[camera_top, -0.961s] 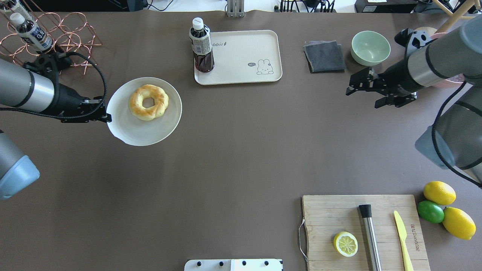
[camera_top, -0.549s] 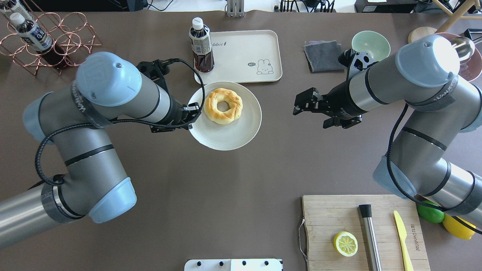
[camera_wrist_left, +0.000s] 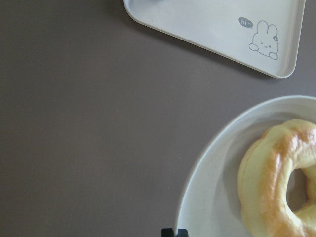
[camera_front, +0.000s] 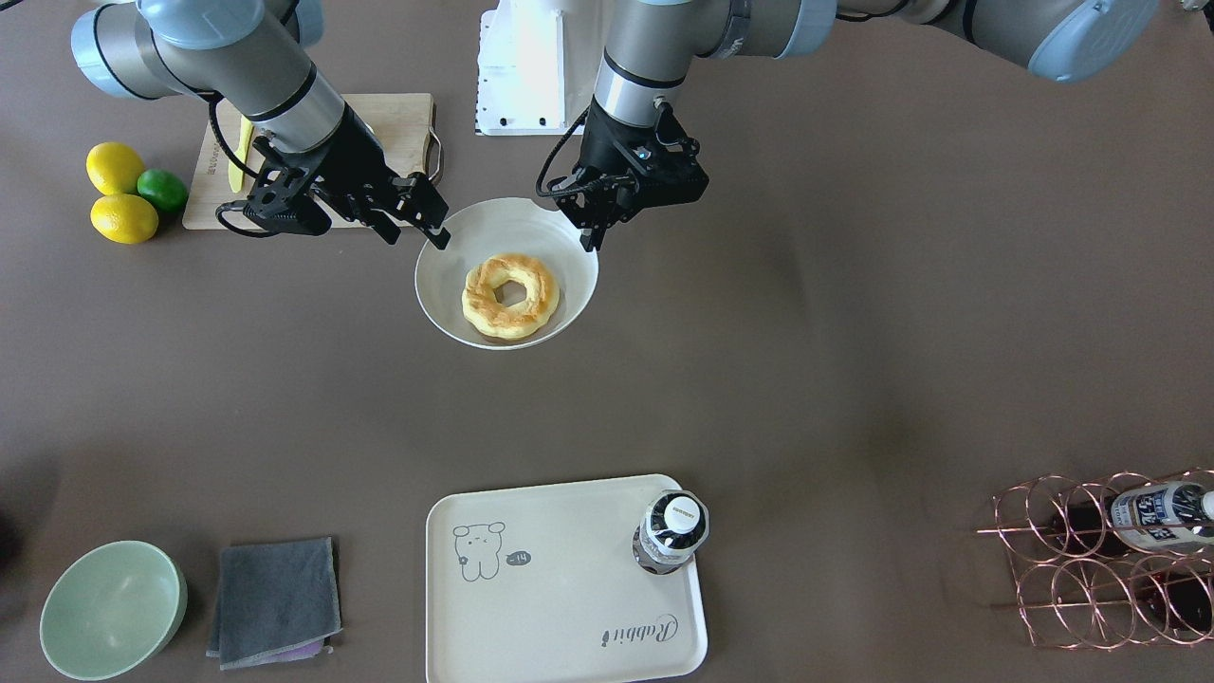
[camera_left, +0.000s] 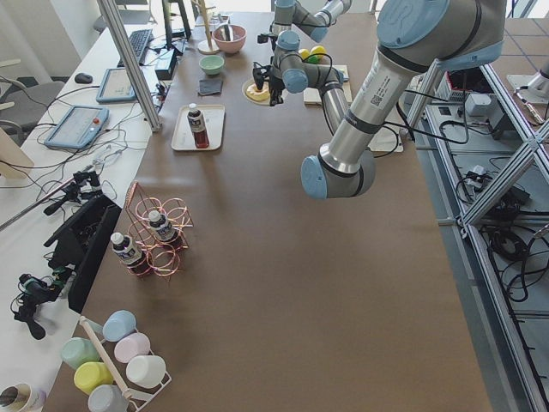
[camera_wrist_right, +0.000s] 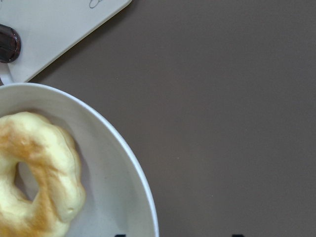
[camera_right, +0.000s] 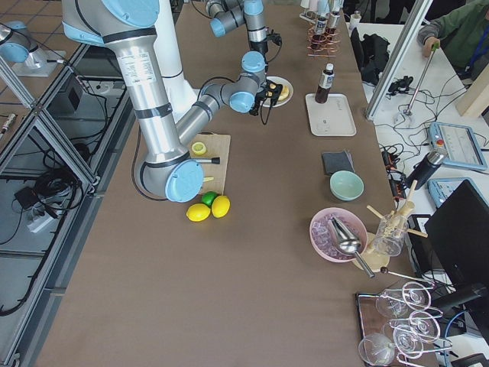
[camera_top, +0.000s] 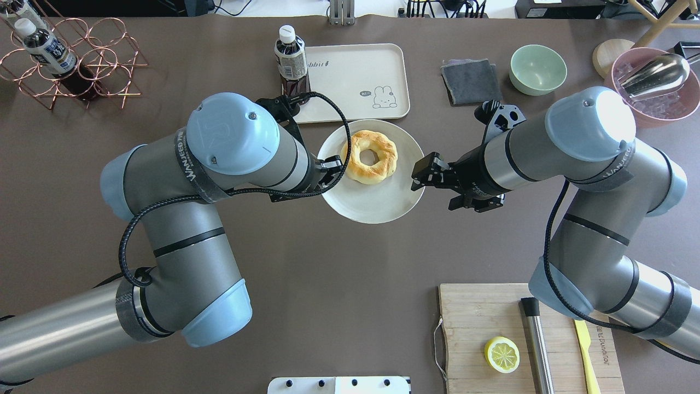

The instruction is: Place donut on tray

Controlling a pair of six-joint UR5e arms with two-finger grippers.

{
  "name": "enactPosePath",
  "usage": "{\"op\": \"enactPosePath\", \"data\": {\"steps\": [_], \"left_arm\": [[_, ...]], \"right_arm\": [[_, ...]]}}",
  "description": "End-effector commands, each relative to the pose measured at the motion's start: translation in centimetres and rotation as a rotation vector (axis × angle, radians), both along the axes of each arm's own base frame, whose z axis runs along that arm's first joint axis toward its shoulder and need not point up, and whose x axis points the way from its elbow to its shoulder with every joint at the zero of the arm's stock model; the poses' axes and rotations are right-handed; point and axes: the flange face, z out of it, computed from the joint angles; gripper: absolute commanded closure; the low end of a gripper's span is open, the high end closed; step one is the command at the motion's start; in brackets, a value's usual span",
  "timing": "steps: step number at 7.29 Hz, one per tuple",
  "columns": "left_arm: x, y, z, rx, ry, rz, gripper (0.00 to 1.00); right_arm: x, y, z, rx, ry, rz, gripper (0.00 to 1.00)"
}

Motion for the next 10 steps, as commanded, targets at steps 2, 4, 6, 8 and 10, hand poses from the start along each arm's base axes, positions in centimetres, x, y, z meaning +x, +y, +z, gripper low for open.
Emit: {"op": "enactPosePath", "data": {"steps": [2,4,6,8,10], "left_arm": [[0.2,0.3,-0.2,0.003,0.0,0.002,1.0],[0.4,0.5,-0.2,0.006,-0.001,0.0,1.0],[1.2,1.8,-0.2,0.027,-0.007,-0.002,1.0],[0.6,2.1,-0.2,0.038,0.0,0.012,0.84],[-1.7,3.2,2.3,0.147,-0.033,0.078,0.02]], "right_arm": [[-0.7,0.6,-0.8,-0.103,-0.025,0.056,0.61],[-0.6,0.8,-1.2,-0.136,-0.037,0.072,0.81],[-0.7,0.9,-1.1,-0.133,-0.034,0.084,1.0],[-0.5,1.1,-1.6,-0.178,-0.053,0.105,1.0],[-0.3,1.2,-1.8,-0.177,-0.058,0.104,1.0]]}}
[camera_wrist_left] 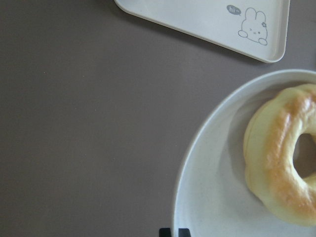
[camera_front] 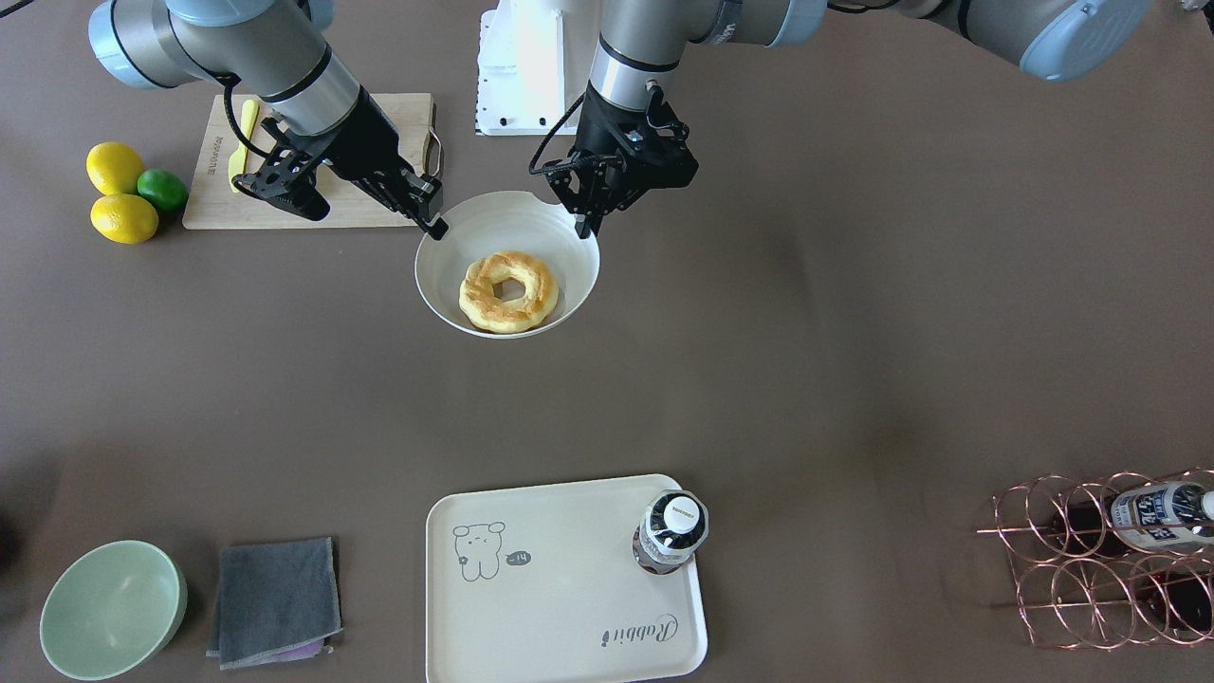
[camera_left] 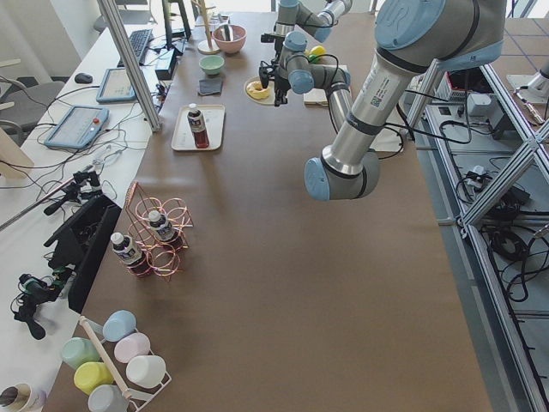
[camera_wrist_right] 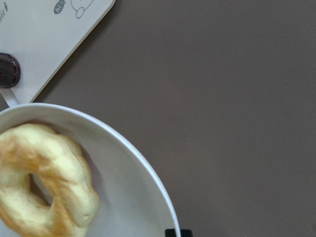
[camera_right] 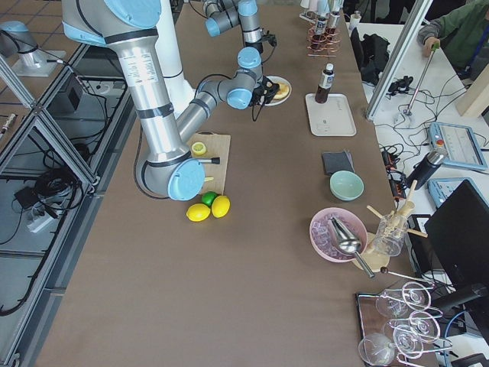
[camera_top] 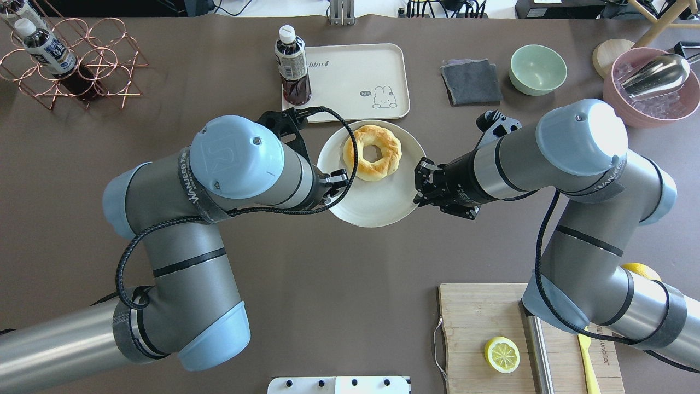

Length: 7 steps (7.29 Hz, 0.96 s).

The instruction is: Place donut on tray

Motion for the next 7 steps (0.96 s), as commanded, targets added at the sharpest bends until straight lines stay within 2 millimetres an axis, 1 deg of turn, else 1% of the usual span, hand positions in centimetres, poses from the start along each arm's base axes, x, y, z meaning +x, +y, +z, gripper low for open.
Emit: {"op": "enactPosePath", "data": {"steps": [1,2,3,4,5,6,7], "left_arm": [[-4.2,0.8,3.1,0.108,-0.033,0.055,0.02],[-6.6,-0.4,4.2,0.121,-0.034,0.109,0.02],[-9.7,-1.5,6.2,0.101,-0.028,0.156,0.02],[-12.6,-2.2,8.3,0.132,-0.054,0.174,0.02],[-14.2,-3.1,10.2,0.171,-0.09,0.191,0.02],[-16.0,-4.0,12.2,0.18,-0.107,0.229,0.02],[-18.1,-4.9,14.1,0.198,-0.117,0.253,0.02]], "right_arm": [[0.2,0.0,-0.1,-0.004,-0.004,0.004,1.0],[0.2,0.0,-0.1,-0.004,-0.003,0.005,1.0],[0.2,-0.3,0.0,-0.005,0.0,0.011,1.0],[1.1,-1.7,0.6,-0.022,0.009,0.044,1.0],[1.7,-3.6,1.6,-0.081,0.022,0.095,1.0],[1.4,-6.2,2.4,-0.113,0.044,0.133,1.0],[-0.2,-9.5,2.4,-0.185,0.06,0.227,1.0]]}}
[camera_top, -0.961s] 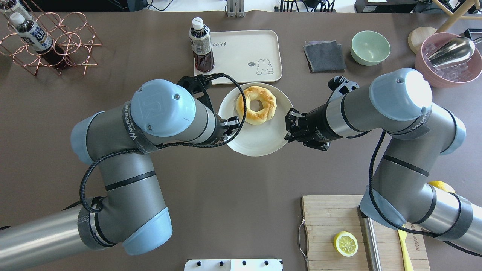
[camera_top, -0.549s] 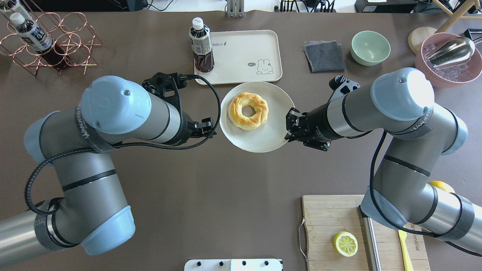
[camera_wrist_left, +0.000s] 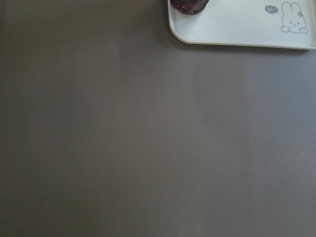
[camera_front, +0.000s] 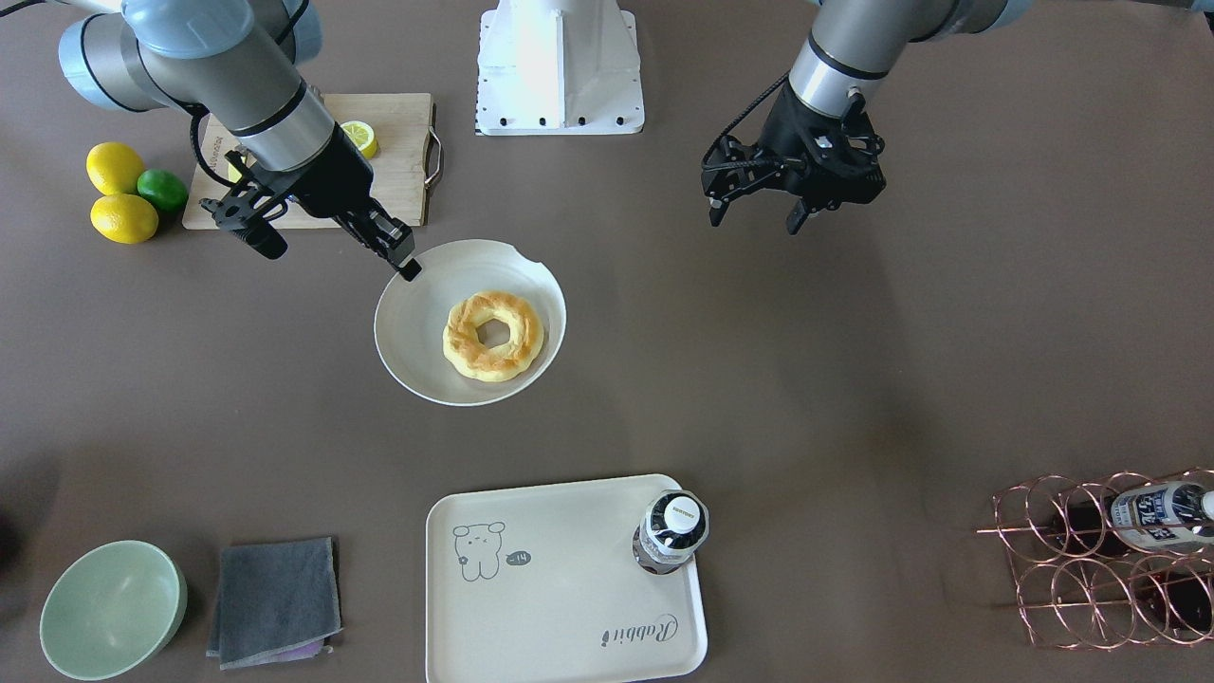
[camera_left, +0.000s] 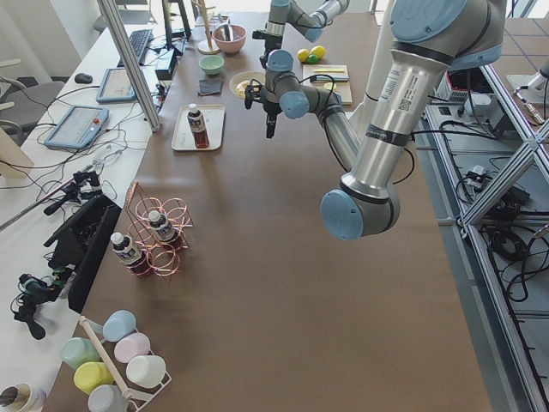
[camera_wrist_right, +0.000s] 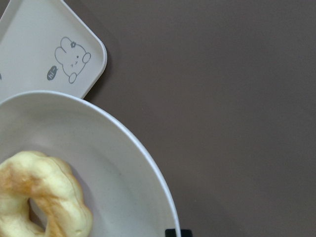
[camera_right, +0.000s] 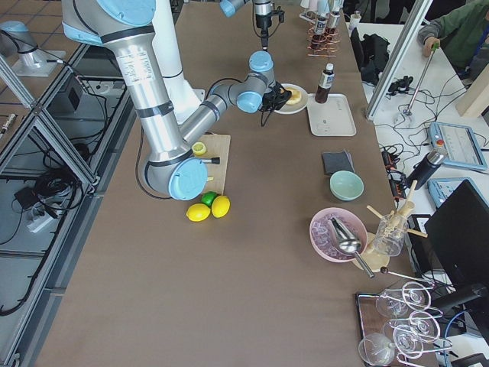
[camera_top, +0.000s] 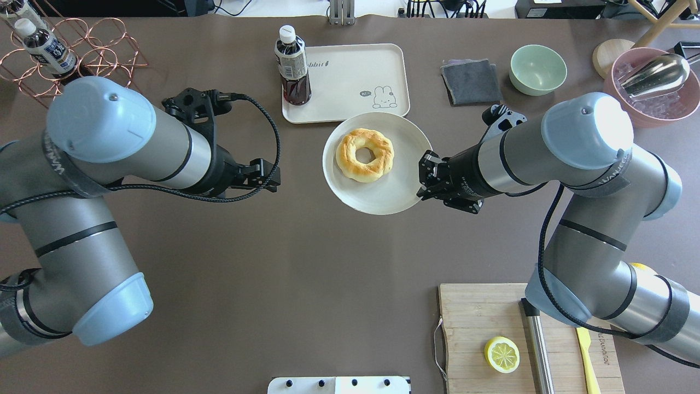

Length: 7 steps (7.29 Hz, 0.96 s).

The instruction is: Place donut on tray

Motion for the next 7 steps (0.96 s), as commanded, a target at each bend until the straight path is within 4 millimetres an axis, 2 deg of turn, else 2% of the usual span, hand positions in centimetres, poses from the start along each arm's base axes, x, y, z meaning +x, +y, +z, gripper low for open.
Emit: {"op": "enactPosePath", "data": {"steps": [1,2,4,5,7], "left_arm": [[-4.4,-1.3,5.2,0.035,-0.023,0.043,0.02],[-5.0,-1.2,6.6,0.046,-0.013,0.037,0.02],[-5.5,-0.7,7.6,0.047,-0.012,0.037,0.02],[-5.7,-0.8,7.6,0.046,-0.011,0.031,0.02],[-5.8,-0.7,7.4,0.044,-0.006,0.027,0.02]], "right_arm": [[-3.9,-8.4,-0.4,-0.154,0.038,0.193,1.0],[-5.7,-11.5,-1.2,-0.196,0.049,0.232,1.0],[-10.0,-17.1,-1.9,-0.246,0.086,0.296,1.0],[-11.2,-18.6,-0.7,-0.231,0.062,0.298,1.0],[-14.6,-22.0,-1.2,-0.238,0.068,0.301,1.0]]}}
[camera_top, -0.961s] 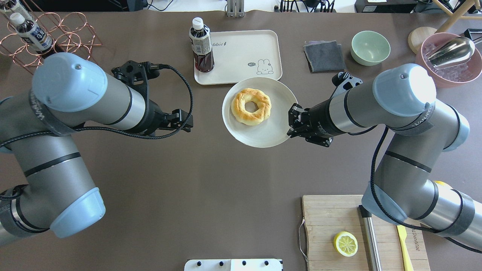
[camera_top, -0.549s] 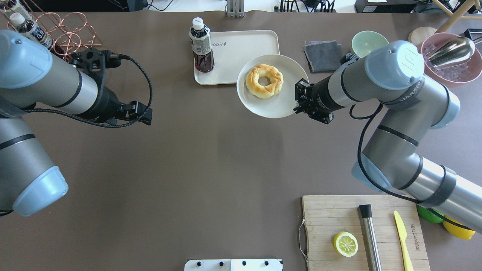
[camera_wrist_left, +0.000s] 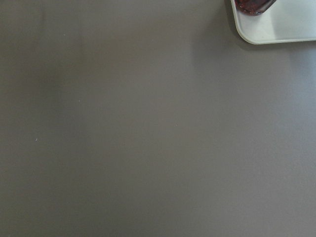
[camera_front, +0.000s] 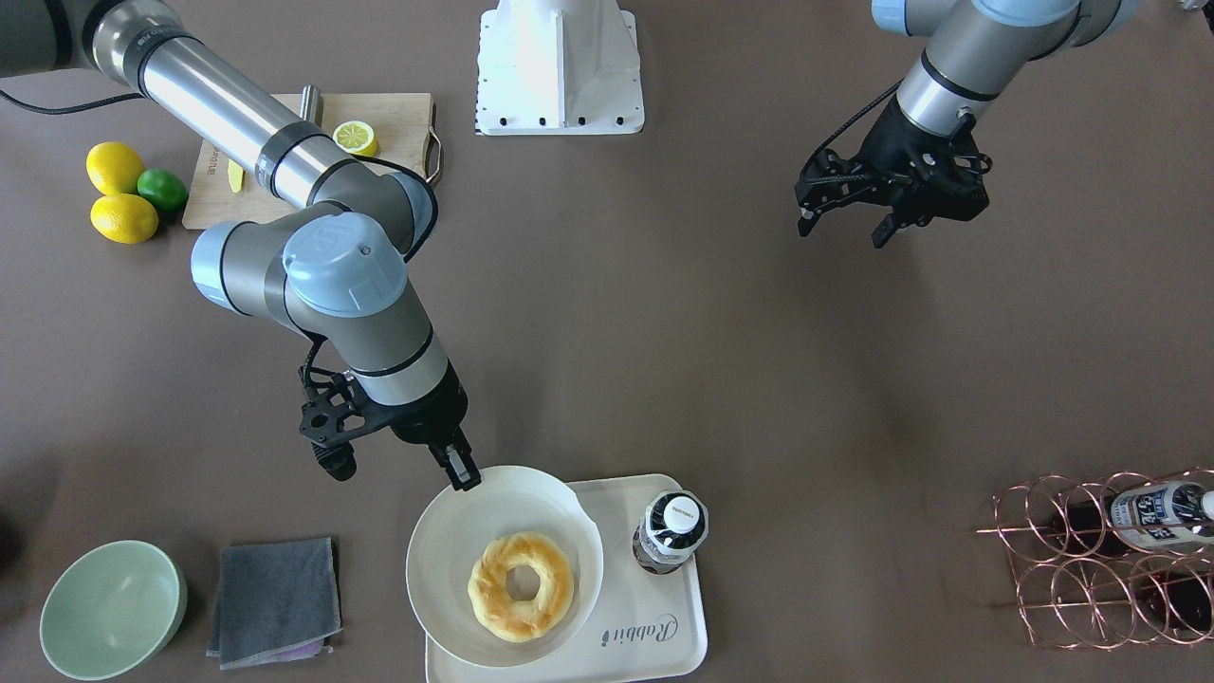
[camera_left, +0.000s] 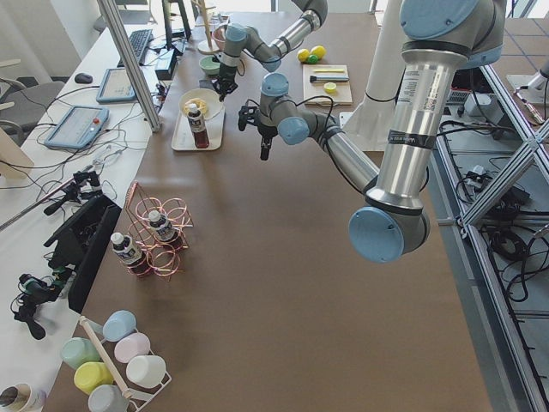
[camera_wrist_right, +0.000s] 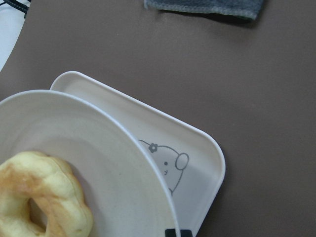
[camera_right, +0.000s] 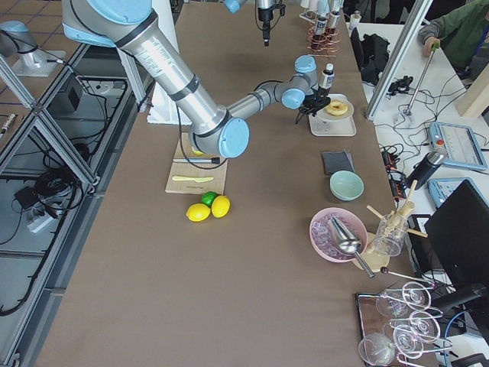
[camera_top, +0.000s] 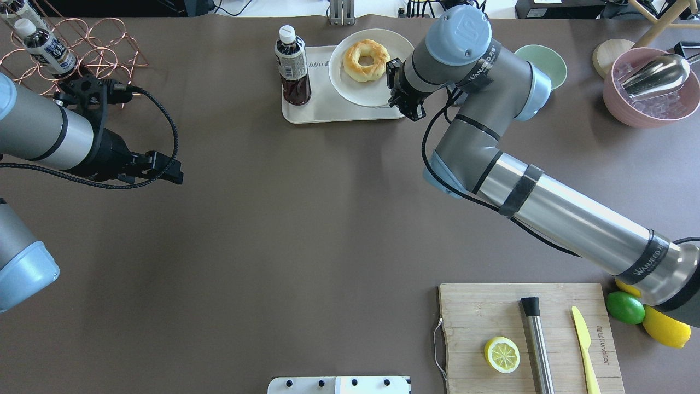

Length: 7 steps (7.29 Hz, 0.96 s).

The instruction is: Place donut on tray

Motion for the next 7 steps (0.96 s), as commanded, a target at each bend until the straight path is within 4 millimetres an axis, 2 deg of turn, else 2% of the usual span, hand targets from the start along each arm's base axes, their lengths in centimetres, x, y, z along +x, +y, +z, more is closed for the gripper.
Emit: {"op": "enactPosePath", "data": {"steps": [1,2,3,4,5,7], "left_arm": [[-0.1,0.0,0.0,-0.003,0.002,-0.004,0.02],[0.0,0.0,0.0,-0.002,0.002,-0.003,0.02],[0.0,-0.1,-0.1,-0.002,0.002,-0.003,0.02],[0.0,-0.1,-0.1,0.0,0.003,-0.003,0.02],[0.1,-0.2,-0.1,-0.002,0.002,-0.003,0.02],[0.2,-0.3,-0.1,0.001,0.001,-0.001,0.02]], "right_arm": [[-3.6,-3.5,1.5,-0.005,0.003,0.003,1.0],[-3.9,-3.7,2.6,0.006,-0.005,0.002,1.0],[-4.1,-3.6,2.1,0.019,-0.008,-0.005,0.88],[-4.4,-3.2,1.5,0.08,0.006,-0.05,0.64],[-4.5,-2.7,1.2,0.127,0.014,-0.086,0.01],[-3.2,-2.2,-0.2,0.171,-0.004,-0.096,0.0]]}}
